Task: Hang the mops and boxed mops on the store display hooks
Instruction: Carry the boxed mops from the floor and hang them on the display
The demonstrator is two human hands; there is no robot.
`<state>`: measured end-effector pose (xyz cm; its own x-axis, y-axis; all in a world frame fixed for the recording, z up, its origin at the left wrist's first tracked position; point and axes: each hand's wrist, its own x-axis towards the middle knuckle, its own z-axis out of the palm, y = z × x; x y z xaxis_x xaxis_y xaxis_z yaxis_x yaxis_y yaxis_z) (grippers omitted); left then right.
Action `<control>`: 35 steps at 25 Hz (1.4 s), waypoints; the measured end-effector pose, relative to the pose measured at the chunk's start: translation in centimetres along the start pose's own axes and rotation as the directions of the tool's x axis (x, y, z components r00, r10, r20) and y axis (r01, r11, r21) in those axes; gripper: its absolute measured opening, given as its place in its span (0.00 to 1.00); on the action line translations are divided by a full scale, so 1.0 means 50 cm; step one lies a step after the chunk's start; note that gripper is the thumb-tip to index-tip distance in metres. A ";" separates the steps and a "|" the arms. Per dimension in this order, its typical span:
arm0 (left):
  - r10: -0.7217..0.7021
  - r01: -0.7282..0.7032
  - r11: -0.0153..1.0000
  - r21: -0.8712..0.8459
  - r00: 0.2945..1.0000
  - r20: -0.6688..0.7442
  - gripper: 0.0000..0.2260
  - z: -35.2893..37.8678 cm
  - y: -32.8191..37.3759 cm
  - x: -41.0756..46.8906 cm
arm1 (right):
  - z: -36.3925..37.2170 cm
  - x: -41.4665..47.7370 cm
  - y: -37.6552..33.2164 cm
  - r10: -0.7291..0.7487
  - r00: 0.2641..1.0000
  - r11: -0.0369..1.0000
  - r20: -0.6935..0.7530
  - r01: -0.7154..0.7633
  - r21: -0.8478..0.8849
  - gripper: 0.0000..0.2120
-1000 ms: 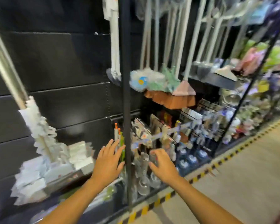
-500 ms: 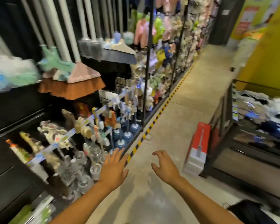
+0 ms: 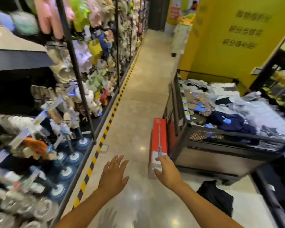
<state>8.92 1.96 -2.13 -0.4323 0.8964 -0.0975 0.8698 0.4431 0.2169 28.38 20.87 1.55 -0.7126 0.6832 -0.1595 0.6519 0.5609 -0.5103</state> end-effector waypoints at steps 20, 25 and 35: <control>0.008 0.042 0.994 -0.105 0.902 0.431 0.32 0.239 0.060 0.839 | 0.056 0.705 0.440 0.391 0.874 0.884 0.289 -0.444 0.147 0.20; 0.042 0.159 0.930 -0.331 0.849 0.527 0.29 0.385 0.070 0.986 | 0.171 0.859 0.515 0.461 0.810 0.743 0.363 -0.576 0.342 0.18; -0.050 0.415 0.847 -0.332 0.683 0.728 0.28 0.677 0.040 1.199 | 0.393 1.023 0.707 0.703 0.640 0.524 0.311 -0.761 0.382 0.13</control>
<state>-7.23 56.90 -40.42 -0.1657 0.5972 -0.7848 0.4786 0.7445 0.4655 9.91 66.45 -41.25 -0.0779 0.6861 -0.7234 0.7851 -0.4050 -0.4686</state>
